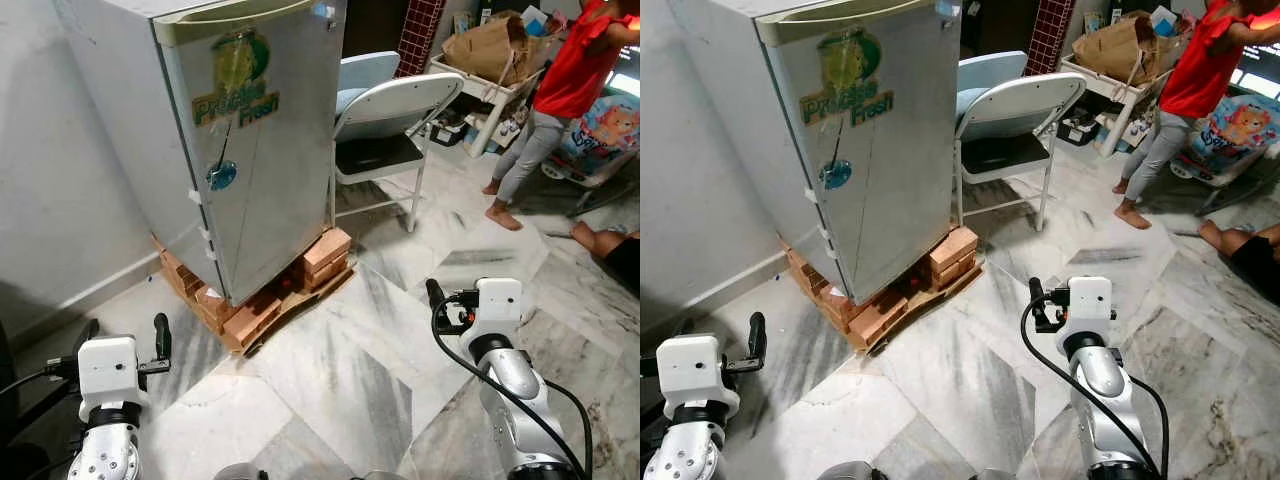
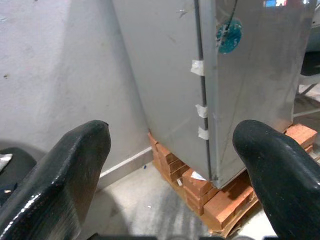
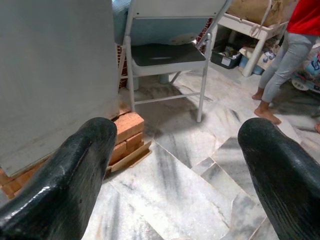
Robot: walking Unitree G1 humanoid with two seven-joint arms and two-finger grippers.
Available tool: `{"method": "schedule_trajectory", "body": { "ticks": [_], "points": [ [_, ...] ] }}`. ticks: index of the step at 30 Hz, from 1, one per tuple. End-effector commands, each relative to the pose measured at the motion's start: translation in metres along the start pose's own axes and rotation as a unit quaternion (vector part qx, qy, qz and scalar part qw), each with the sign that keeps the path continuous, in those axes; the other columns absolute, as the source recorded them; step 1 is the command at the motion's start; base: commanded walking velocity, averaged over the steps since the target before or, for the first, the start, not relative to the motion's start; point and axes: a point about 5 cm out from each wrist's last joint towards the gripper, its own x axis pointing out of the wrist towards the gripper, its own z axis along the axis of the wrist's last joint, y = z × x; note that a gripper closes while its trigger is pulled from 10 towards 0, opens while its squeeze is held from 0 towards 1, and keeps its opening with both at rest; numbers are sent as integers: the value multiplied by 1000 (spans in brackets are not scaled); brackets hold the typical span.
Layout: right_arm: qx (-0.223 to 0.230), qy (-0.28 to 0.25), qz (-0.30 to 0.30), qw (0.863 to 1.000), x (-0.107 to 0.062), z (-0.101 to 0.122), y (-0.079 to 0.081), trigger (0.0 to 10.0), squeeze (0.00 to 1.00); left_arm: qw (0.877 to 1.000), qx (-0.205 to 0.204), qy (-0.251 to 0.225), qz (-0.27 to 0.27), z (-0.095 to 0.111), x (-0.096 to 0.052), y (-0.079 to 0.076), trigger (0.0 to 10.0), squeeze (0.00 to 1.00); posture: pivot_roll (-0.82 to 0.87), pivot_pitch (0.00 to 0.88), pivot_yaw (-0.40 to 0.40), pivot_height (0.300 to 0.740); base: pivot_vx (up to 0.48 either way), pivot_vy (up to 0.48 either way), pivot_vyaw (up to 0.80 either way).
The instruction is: Restocking fridge
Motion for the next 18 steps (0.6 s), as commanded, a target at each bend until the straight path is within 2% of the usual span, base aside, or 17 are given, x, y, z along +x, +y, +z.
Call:
{"method": "schedule_trajectory", "body": {
  "ticks": [1, 18],
  "points": [
    [0, -6, 1, 1000, 2, 5, 1, 10000, 0, 1000, 1, -10, -9, 5, 3, -1, 10000, 0, 56, 41, -31, 740, 0, 315, -463],
    [7, -13, 7, 1000, 5, 9, 3, 10000, 0, 1000, -7, -14, -18, 7, 10, -6, 10000, 0, 49, 41, -30, 740, 240, 394, -24]
  ]
}}
